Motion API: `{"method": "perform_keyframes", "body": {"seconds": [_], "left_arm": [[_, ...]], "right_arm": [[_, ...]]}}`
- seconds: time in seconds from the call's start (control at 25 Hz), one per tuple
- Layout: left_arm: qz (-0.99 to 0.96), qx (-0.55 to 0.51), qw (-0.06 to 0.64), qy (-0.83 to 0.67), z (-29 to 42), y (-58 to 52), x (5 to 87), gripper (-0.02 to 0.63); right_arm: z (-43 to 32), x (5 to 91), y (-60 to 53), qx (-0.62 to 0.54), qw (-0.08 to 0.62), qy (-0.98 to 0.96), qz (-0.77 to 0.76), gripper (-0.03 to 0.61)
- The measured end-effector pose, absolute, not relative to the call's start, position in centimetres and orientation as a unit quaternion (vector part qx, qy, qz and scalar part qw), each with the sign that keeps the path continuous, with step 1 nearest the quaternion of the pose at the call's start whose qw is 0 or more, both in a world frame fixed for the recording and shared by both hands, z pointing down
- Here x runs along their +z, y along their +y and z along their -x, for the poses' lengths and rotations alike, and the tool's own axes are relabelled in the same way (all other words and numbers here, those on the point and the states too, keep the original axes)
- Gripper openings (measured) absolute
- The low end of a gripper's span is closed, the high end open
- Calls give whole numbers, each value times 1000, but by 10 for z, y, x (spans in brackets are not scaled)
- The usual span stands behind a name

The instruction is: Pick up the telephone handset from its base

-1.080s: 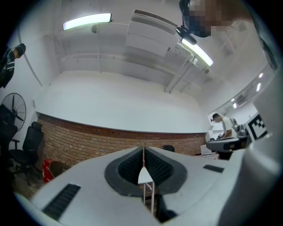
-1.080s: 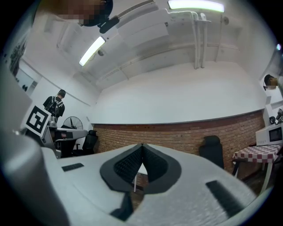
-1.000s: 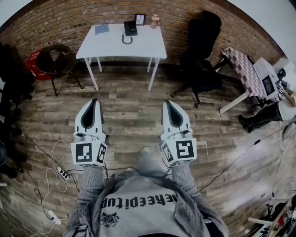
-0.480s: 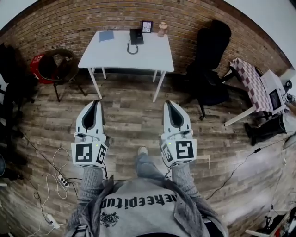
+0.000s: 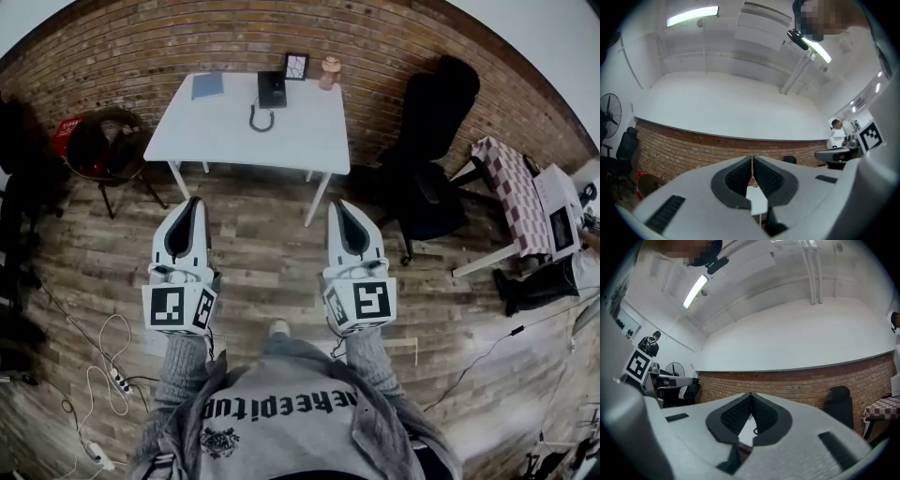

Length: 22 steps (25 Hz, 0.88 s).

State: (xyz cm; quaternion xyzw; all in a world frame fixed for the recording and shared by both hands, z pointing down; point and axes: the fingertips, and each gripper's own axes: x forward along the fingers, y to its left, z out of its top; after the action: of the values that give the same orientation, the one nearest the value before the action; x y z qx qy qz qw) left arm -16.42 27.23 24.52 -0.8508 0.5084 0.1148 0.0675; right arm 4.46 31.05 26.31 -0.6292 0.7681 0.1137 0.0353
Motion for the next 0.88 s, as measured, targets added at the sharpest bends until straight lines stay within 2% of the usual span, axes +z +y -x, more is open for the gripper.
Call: {"method": "perform_keyframes", "body": {"seconds": [0.4,0.88], "left_arm": [[852,126,59,504,102,197,246,14],[854,108,51,507,94,121,261,14]], "right_arm": [[-102,272,233,101,34,774,625,3],[-111,292,160,80,32,775,626,3]]}}
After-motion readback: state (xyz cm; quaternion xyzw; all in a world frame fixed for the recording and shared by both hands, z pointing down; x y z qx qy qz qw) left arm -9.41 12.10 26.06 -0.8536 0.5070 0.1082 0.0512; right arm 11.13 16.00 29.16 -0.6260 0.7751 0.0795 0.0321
